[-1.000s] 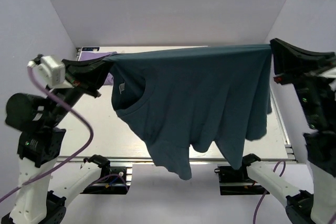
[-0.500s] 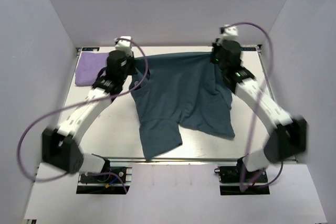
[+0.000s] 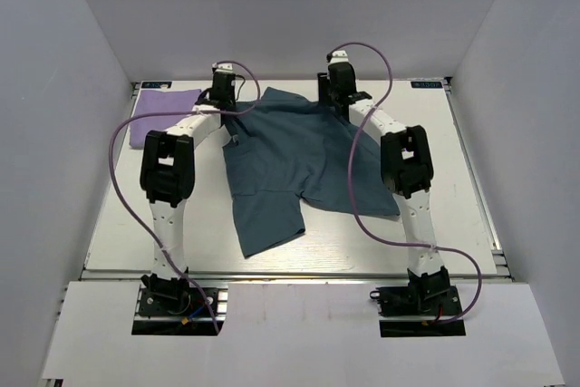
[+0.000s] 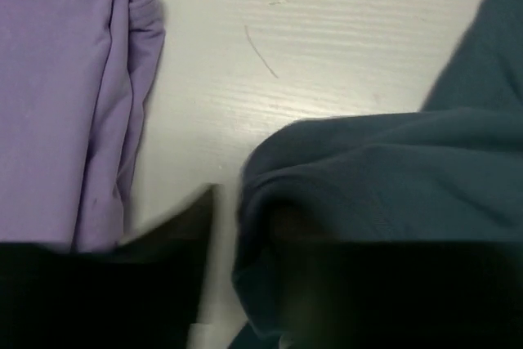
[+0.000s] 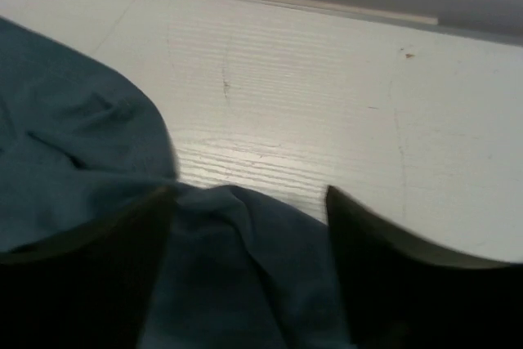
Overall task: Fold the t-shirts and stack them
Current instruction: Flatten out the tshirt
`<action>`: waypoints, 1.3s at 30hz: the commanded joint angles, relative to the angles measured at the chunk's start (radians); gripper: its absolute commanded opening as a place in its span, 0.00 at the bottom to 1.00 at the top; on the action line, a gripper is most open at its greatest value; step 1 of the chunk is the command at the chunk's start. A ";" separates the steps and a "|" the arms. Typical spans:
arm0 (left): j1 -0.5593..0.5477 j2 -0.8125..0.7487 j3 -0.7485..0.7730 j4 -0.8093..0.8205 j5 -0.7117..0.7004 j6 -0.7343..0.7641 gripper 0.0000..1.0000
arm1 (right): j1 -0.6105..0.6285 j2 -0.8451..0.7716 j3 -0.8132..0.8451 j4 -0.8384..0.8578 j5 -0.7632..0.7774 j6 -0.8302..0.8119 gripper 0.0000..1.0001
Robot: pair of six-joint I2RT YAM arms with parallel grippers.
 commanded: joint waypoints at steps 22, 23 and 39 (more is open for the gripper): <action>-0.002 -0.771 -0.853 0.109 0.699 -0.226 1.00 | -0.048 -1.112 -1.100 -0.360 0.056 0.405 0.90; -0.003 -0.783 -0.883 0.109 0.727 -0.226 1.00 | -0.048 -1.136 -1.132 -0.376 0.058 0.430 0.90; -0.162 -1.129 -1.227 -0.181 0.557 -0.326 0.96 | -0.104 -1.225 -1.429 -0.298 -0.017 0.504 0.45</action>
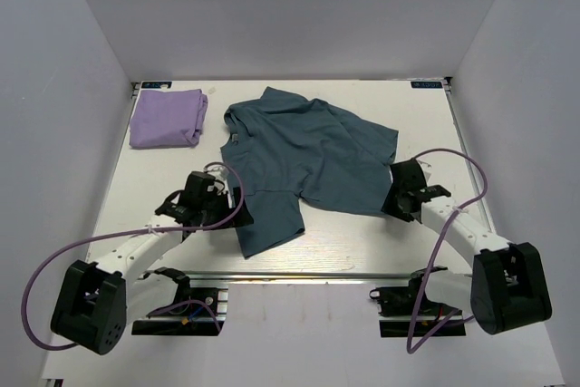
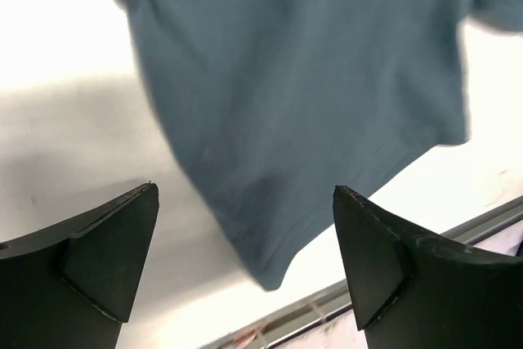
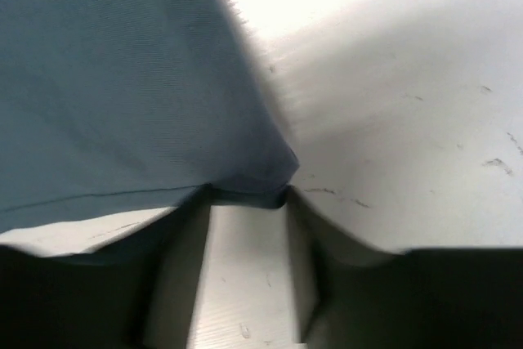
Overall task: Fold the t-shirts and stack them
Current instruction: Flatten out the tshirt
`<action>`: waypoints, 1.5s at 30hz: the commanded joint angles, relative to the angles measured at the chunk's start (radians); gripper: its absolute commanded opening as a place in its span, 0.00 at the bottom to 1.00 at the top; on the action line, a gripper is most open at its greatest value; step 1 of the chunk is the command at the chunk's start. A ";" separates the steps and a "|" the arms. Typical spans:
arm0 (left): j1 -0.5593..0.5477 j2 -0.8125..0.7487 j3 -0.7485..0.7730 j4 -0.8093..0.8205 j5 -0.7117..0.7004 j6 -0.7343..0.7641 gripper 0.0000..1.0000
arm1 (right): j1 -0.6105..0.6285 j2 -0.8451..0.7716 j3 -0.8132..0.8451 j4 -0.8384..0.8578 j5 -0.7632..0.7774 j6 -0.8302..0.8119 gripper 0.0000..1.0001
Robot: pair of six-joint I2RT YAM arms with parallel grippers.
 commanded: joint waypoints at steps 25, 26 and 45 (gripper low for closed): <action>-0.232 0.092 -0.030 -0.169 -0.116 -0.100 0.79 | 0.253 0.623 0.699 0.114 -0.190 -0.239 0.44; -0.243 0.092 -0.030 -0.192 -0.105 -0.109 0.79 | 0.253 0.599 0.702 0.101 -0.183 -0.233 0.58; -0.315 0.204 0.034 -0.123 -0.090 -0.140 0.66 | 0.244 0.517 0.555 0.124 -0.135 -0.224 0.71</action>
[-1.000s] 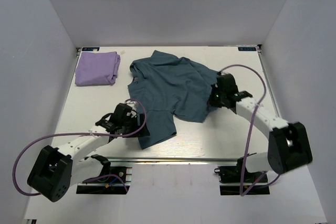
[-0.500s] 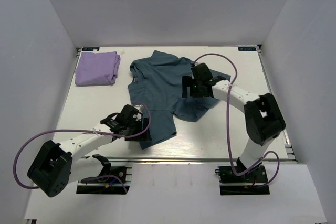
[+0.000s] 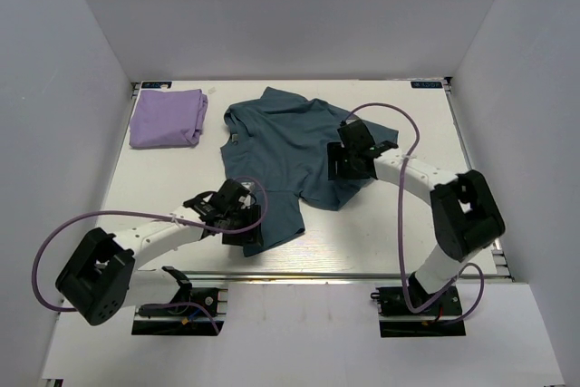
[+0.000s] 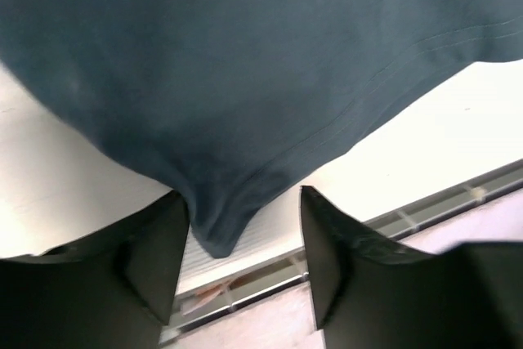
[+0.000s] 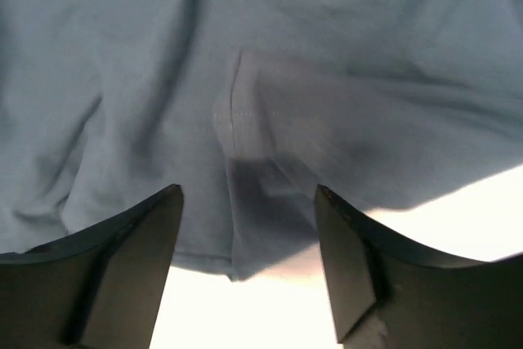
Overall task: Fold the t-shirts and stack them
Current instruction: Flatten out the tshirt
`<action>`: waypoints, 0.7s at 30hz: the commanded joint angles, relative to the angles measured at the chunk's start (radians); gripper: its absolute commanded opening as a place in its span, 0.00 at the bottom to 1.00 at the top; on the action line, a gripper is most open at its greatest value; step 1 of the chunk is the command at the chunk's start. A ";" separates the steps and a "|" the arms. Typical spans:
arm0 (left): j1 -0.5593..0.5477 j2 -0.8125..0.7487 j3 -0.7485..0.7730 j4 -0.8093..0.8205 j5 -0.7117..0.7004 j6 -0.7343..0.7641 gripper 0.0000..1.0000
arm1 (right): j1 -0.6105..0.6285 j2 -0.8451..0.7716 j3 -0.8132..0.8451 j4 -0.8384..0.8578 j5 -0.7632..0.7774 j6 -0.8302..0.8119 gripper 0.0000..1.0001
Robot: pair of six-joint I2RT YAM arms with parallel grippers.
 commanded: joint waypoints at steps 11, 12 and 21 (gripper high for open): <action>-0.033 0.047 -0.055 0.025 -0.030 -0.034 0.00 | -0.002 0.183 0.158 0.042 0.080 0.071 0.01; -0.033 0.047 -0.040 0.025 -0.057 -0.034 0.00 | 0.000 0.174 0.157 0.041 0.092 0.082 0.00; -0.012 -0.096 0.111 0.008 -0.244 -0.003 0.00 | 0.000 -0.089 0.070 -0.057 0.249 0.050 0.00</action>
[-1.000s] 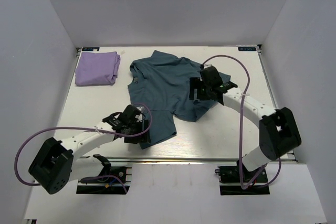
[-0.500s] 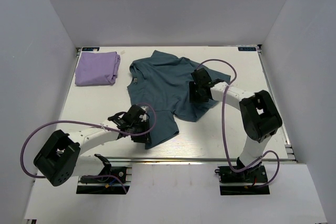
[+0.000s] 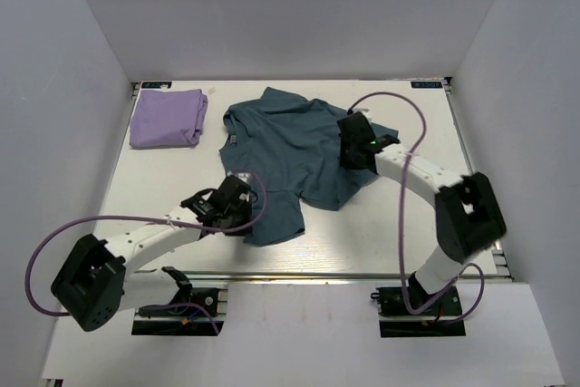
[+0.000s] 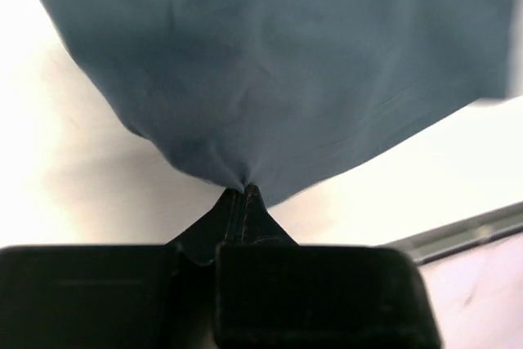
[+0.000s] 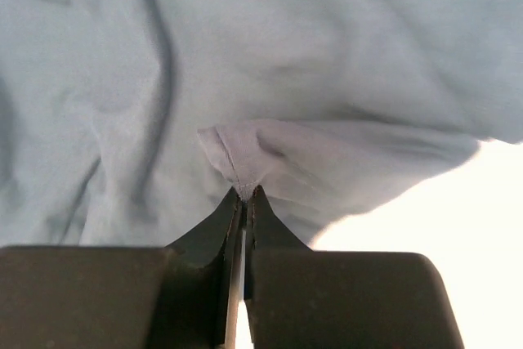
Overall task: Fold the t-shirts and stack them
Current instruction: Flatten out the tshirt
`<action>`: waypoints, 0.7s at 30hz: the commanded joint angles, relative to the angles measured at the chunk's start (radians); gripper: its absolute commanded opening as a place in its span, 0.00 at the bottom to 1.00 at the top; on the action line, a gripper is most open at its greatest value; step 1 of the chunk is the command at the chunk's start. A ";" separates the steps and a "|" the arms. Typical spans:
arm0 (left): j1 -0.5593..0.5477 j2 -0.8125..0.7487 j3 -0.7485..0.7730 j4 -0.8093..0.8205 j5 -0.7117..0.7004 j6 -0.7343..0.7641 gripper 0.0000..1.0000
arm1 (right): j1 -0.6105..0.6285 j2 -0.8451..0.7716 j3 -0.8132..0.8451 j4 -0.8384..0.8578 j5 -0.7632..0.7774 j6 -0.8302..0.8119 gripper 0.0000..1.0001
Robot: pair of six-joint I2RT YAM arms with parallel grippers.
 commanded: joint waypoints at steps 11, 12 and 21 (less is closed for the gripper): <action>0.014 -0.093 0.472 -0.119 -0.600 0.079 0.00 | -0.039 -0.519 -0.086 -0.163 0.490 0.000 0.00; 0.014 -0.103 0.500 -0.119 -0.634 0.093 0.00 | -0.053 -0.553 -0.075 -0.160 0.523 -0.006 0.00; 0.014 -0.162 0.859 0.032 -0.743 0.418 0.00 | -0.082 -0.711 0.182 0.012 0.544 -0.274 0.00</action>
